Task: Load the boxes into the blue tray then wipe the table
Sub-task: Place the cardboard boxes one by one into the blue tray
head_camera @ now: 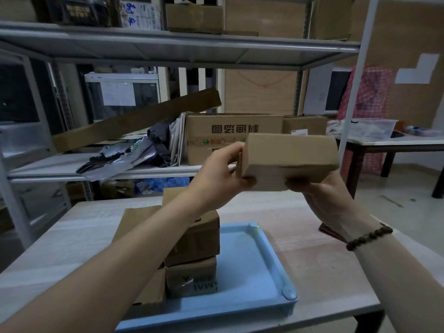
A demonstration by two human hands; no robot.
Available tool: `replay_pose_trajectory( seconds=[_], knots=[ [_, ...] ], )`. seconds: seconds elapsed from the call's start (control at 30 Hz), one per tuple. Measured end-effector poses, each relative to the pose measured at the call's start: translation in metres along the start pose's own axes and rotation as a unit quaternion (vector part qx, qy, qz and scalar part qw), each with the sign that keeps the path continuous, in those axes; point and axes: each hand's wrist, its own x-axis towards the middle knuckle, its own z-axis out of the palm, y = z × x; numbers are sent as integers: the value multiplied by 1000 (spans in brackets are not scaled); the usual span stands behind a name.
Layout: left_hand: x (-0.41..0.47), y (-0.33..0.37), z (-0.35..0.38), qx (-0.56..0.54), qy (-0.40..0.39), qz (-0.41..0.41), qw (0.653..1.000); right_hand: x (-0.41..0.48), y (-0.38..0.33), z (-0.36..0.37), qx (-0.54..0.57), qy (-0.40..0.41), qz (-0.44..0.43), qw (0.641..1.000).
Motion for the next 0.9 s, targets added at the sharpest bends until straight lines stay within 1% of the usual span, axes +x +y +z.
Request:
replay_pose_trajectory(
  seconds=[0.07,0.13,0.2,0.23,0.3,0.37,0.43,0.47,0.53,0.6,0.67,0.7,0.77,0.8,0.83,0.87,0.9],
  knots=[
    [-1,-3,2,54,4,24,998,-2,4,1,-15,12,-22,1000],
    [-3,-6,3,83,9,46,995,-5,6,1,-46,30,-39,998],
    [-2,-9,0,94,18,50,994,-7,6,5,-145,52,-59,986],
    [-2,-12,-1,93,26,49,994,-7,5,7,-216,56,-83,971],
    [0,-18,-5,70,49,39,996,-7,6,14,-344,54,-158,924],
    [1,-27,-10,11,65,33,997,-4,7,19,-426,54,-234,872],
    [-1,-37,-17,-16,76,52,996,0,8,26,-457,56,-293,838],
    [-1,-42,-20,-21,78,66,995,2,7,31,-460,55,-312,829],
    [-3,-48,-26,-30,78,76,994,4,8,38,-459,49,-336,821],
    [-5,-54,-29,-62,75,67,993,6,11,42,-461,56,-347,815],
    [-7,-53,-30,-127,68,45,989,6,14,44,-455,71,-345,818],
    [-9,-53,-30,-142,72,45,986,6,15,45,-449,77,-340,823],
    [-12,-49,-30,-114,107,35,987,4,17,47,-441,84,-332,830],
    [-14,-47,-31,-58,129,38,989,4,19,47,-440,89,-333,830],
    [-16,-45,-32,38,147,69,986,4,20,48,-438,96,-338,827],
    [-18,-46,-33,139,140,109,974,4,21,49,-437,103,-347,824],
    [-19,-48,-34,204,135,142,959,3,22,50,-435,111,-356,819]
  ],
)
